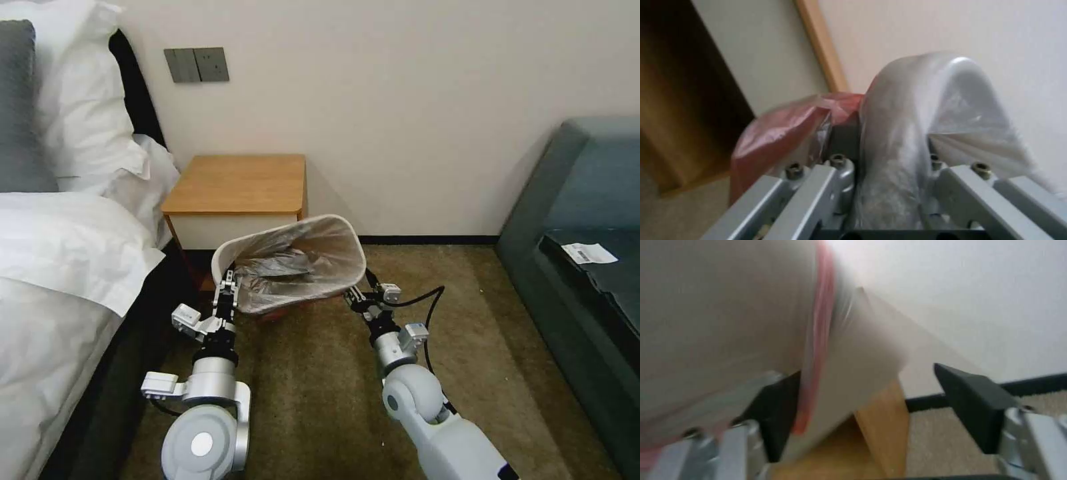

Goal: Pick up the garbage bag from the table and place it over the trash can.

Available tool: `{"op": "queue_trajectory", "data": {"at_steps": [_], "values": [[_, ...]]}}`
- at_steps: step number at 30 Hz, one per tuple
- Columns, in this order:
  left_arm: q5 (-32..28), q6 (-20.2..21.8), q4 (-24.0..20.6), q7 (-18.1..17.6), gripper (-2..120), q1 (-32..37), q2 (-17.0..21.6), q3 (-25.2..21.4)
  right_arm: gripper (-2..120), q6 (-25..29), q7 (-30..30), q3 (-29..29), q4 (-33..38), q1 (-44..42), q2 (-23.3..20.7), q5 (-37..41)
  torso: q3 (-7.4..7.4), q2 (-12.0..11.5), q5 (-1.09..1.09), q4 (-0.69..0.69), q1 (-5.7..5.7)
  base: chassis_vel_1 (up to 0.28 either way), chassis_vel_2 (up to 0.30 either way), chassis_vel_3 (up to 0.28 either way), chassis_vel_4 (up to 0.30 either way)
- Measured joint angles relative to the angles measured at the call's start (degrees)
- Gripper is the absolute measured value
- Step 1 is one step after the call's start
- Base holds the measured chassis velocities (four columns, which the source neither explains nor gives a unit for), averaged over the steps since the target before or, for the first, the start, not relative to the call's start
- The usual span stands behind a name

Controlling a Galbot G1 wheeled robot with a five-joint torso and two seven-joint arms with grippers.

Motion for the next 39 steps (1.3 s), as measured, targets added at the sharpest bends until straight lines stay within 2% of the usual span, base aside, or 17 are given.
{"op": "queue_trajectory", "data": {"at_steps": [1,3,6,14,26,28,29,32,33,35,36,39], "values": [[0.00,0.00,0.00,0.00,13,0.00,0.00,0.00,83,0.00,0.00,0.00,0.00,0.00,0.00,0.00,0.00,0.00,0.00,0.00,0.00,0.000,0.000,0.000,0.000],[0.75,0.11,0.79,-0.99,8,-0.02,0.06,-0.02,93,0.04,-0.15,0.56,1.92,-1.46,-0.83,-1.35,0.00,0.00,0.00,0.00,0.00,0.000,0.000,0.000,0.000],[1.35,0.21,1.19,-1.74,8,-0.30,0.07,-0.02,99,0.14,-0.24,1.09,3.31,-2.54,-1.57,-1.86,0.00,0.00,0.00,0.01,0.00,0.000,0.000,0.000,0.000],[3.61,0.93,1.50,-2.90,7,-0.80,0.29,-0.01,100,1.08,-0.44,2.80,6.14,-4.69,-3.07,-3.21,0.00,0.00,0.00,0.00,0.00,0.000,0.000,0.000,0.000],[14.75,3.55,4.11,-6.00,7,-0.49,1.83,0.21,100,3.40,-3.39,5.64,11.48,-7.61,-4.22,-6.58,0.00,0.00,-0.01,0.00,0.00,0.000,0.000,0.000,0.000],[19.28,3.99,5.04,-6.24,7,-0.36,2.26,0.28,100,4.25,-3.76,6.33,13.03,-7.53,-4.02,-7.33,0.00,0.00,-0.01,0.00,0.00,0.000,0.000,0.000,0.000],[19.28,3.99,5.04,-6.24,7,-0.36,2.26,0.28,100,4.25,-3.76,6.33,13.03,-7.53,-4.02,-7.33,0.00,0.00,-0.01,0.00,0.00,0.000,0.000,0.000,0.000],[27.22,3.93,6.70,-5.74,7,-0.06,2.74,0.59,100,5.96,-5.41,6.83,14.79,-6.11,-4.39,-9.65,0.00,0.00,-0.01,0.00,0.00,0.000,0.000,0.000,0.000],[27.22,3.93,6.70,-5.74,7,-0.06,2.74,0.59,100,5.96,-5.41,6.83,14.79,-6.11,-4.39,-9.65,0.00,0.00,-0.01,0.00,0.00,0.000,0.000,0.000,0.000],[33.78,3.48,7.80,-4.57,7,0.12,3.05,0.76,93,7.22,-8.07,6.25,15.20,-4.70,-5.98,-12.79,0.00,0.00,-0.01,0.00,0.00,0.000,0.000,0.000,0.000],[33.78,3.48,7.80,-4.57,7,0.12,3.05,0.76,93,7.22,-8.07,6.25,15.20,-4.70,-5.98,-12.79,0.00,0.00,-0.01,0.00,0.00,0.000,0.000,0.000,0.000],[41.86,2.79,8.80,-2.89,7,0.15,3.40,1.08,79,9.84,-14.27,4.79,14.04,-2.05,-9.15,-20.96,0.00,0.00,0.00,0.00,0.00,0.000,0.000,0.000,0.000]]}}
